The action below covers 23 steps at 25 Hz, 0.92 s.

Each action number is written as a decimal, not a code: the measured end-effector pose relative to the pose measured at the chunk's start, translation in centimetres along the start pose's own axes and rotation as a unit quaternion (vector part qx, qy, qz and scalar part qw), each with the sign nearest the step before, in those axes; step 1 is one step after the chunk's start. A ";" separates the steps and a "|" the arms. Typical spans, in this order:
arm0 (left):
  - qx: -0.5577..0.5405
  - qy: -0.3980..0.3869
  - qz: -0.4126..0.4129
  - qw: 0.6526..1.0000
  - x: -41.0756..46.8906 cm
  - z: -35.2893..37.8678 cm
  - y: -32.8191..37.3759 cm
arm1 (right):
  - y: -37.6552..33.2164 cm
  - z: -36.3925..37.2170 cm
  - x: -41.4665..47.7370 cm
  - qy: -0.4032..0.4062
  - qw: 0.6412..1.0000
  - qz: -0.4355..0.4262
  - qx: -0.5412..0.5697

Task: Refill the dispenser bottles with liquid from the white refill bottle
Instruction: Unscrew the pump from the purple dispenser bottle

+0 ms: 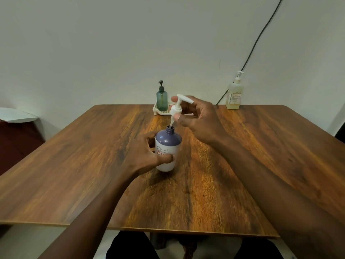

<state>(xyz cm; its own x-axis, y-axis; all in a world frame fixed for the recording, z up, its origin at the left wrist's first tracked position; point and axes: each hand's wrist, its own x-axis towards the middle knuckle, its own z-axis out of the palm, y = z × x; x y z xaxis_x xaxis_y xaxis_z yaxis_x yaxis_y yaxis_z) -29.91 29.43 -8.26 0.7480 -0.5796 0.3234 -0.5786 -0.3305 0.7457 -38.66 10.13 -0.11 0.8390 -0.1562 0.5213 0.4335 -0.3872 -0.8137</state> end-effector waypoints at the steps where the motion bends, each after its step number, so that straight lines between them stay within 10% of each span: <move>1: -0.001 -0.005 -0.011 1.000 0.0 -0.1 -0.4 | -0.1 -0.3 0.0 0.007 1.000 -0.016 0.009; 13: -0.044 -0.007 -0.092 0.995 0.2 -0.5 -2.8 | 0.1 -2.7 0.7 0.086 0.989 -0.097 0.065; 23: -0.113 -0.007 -0.072 0.991 -0.4 -0.2 -3.4 | 9.8 -0.8 -3.1 -0.152 0.960 -0.101 -0.213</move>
<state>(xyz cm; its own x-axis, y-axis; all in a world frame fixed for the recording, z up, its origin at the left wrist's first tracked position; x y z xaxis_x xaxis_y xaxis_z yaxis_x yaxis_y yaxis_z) -28.19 30.97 -10.79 0.8120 -0.5497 0.1965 -0.3772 -0.2371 0.8953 -37.25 6.13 -9.45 0.8371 0.2084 0.5058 0.4781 -0.7281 -0.4913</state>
